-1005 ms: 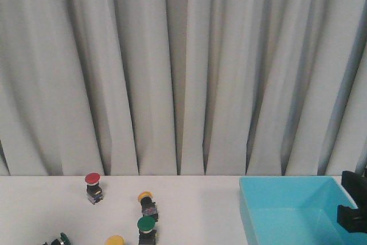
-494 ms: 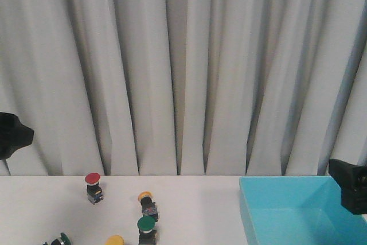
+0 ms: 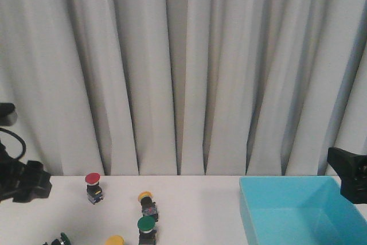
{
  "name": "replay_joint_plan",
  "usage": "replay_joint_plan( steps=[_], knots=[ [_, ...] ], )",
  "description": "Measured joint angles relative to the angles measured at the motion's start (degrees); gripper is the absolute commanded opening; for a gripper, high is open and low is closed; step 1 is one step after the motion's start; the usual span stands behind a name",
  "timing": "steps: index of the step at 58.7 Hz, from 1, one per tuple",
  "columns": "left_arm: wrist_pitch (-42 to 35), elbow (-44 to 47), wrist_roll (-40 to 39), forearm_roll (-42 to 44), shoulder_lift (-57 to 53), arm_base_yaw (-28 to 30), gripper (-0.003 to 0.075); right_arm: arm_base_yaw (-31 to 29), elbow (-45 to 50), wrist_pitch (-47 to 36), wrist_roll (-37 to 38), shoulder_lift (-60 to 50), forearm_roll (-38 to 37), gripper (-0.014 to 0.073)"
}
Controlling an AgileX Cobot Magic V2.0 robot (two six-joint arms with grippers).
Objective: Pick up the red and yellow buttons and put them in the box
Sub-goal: 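Lower the left gripper onto the red-capped button and close it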
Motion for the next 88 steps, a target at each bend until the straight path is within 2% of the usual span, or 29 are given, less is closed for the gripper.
replay_joint_plan(
  steps=[25,73,74,88],
  knots=[
    [3.18,0.36,4.21,0.0,16.17,-2.88,0.0489,0.0,0.0,2.68,0.0,0.0,0.23,0.0579],
    [2.62,0.36,1.59,4.27,26.43,-2.88,0.0489,0.0,0.0,5.3,0.17,0.0,0.38,0.0579],
    [2.43,0.36,1.22,4.27,29.33,-2.88,0.0489,0.0,0.0,5.36,0.17,0.0,0.38,0.0579],
    [0.59,0.36,1.02,4.27,30.07,-2.88,0.047,0.0,0.0,5.78,0.17,0.0,0.38,0.0579]
  ],
)
